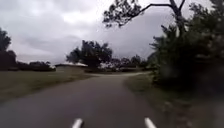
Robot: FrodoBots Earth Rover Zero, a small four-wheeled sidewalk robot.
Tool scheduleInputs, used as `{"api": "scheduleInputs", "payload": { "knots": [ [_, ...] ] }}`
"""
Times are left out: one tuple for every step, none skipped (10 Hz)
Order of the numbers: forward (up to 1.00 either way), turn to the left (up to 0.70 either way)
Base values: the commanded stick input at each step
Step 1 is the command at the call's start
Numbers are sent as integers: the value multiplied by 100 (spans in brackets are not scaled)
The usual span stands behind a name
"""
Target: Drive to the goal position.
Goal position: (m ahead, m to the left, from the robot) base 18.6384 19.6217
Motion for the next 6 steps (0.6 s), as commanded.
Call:
{"api": "scheduleInputs", "payload": {
  "knots": [
    [84, 3],
    [84, 3],
    [84, 3],
    [84, 3],
    [84, 3],
    [84, 3]
  ]
}}
